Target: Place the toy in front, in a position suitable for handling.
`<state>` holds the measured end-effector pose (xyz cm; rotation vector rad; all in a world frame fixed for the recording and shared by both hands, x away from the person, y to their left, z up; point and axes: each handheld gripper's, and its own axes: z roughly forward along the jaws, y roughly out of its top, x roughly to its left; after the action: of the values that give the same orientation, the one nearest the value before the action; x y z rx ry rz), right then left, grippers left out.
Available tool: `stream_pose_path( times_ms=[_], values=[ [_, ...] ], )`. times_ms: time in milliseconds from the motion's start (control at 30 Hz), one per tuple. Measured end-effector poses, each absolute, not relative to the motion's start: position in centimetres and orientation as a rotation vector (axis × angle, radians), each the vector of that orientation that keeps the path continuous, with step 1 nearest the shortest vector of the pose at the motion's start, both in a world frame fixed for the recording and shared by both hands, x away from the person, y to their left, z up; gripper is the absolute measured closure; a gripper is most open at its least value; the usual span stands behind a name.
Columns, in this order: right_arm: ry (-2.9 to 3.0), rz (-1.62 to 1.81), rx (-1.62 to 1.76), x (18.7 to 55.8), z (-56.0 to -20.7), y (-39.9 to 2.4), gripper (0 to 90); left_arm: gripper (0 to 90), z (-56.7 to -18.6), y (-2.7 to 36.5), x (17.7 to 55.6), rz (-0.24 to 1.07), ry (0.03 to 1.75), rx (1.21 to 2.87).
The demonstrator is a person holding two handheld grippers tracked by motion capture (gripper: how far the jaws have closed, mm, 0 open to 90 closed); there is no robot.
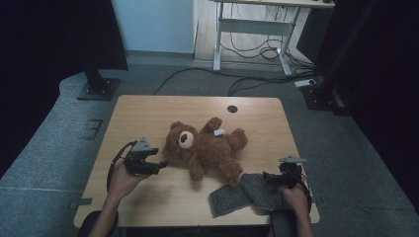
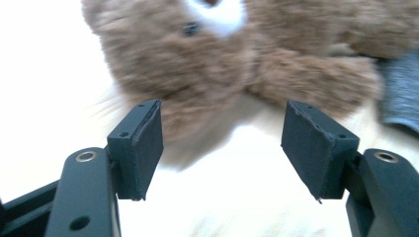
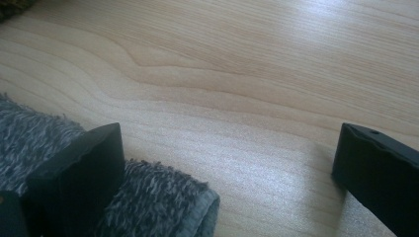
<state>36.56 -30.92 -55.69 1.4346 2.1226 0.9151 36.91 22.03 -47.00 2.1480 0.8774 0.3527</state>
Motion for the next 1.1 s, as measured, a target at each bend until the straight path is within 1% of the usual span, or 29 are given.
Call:
stream_pose_path(
  times_ms=[33,233,300,400,467,500,533,567,633,667,700,733,767,833,867,1100],
  values=[
    [2.122,0.915,1.435,36.6,-55.7,-30.9,0.0,31.5,-47.0,22.0,36.9,0.353,0.877,2.148],
    [2.122,0.915,1.434,36.6,-55.7,-30.9,0.0,31.4,-50.2,22.3,39.5,0.314,0.947,2.156],
    [2.122,0.915,1.434,36.6,-55.7,-30.9,0.0,28.8,-50.9,22.0,40.2,0.318,0.941,2.159],
    [2.122,0.915,1.434,36.6,-55.7,-30.9,0.0,30.1,-51.3,21.4,40.9,0.311,0.916,2.162],
    [2.122,0.915,1.434,36.6,-55.7,-30.9,0.0,34.7,-51.4,20.9,41.3,0.321,0.899,2.191],
    [2.122,0.915,1.434,36.6,-55.7,-30.9,0.0,39.4,-51.4,20.8,41.4,0.324,0.895,2.201],
    [2.122,0.915,1.434,36.6,-55.7,-30.9,0.0,39.4,-51.5,20.7,41.5,0.318,0.885,2.213],
    [2.122,0.915,1.434,36.6,-55.7,-30.9,0.0,48.0,-51.5,20.4,41.6,0.334,0.875,2.23],
    [2.122,0.915,1.434,36.6,-55.7,-30.9,0.0,58.6,-51.4,20.4,41.5,0.336,0.872,2.233],
    [2.122,0.915,1.435,36.6,-55.7,-30.9,0.0,58.6,-51.3,20.3,41.5,0.34,0.868,2.231],
    [2.122,0.915,1.435,36.6,-55.7,-30.9,0.0,69.2,-51.2,20.3,41.5,0.345,0.871,2.233],
    [2.122,0.915,1.435,36.6,-55.7,-30.9,0.0,69.2,-51.1,20.2,41.4,0.345,0.87,2.235],
    [2.122,0.915,1.434,36.6,-55.7,-30.9,0.0,73.7,-51.1,20.1,41.4,0.345,0.87,2.24],
    [2.122,0.915,1.434,36.6,-55.7,-30.9,0.0,79.8,-51.1,19.8,41.2,0.36,0.875,2.257],
    [2.122,0.915,1.434,36.6,-55.7,-30.9,0.0,82.2,-51.1,19.8,41.1,0.356,0.881,2.252],
    [2.122,0.915,1.435,36.6,-55.7,-30.9,0.0,83.4,-50.8,20.5,38.9,0.33,0.87,2.193]
  ],
)
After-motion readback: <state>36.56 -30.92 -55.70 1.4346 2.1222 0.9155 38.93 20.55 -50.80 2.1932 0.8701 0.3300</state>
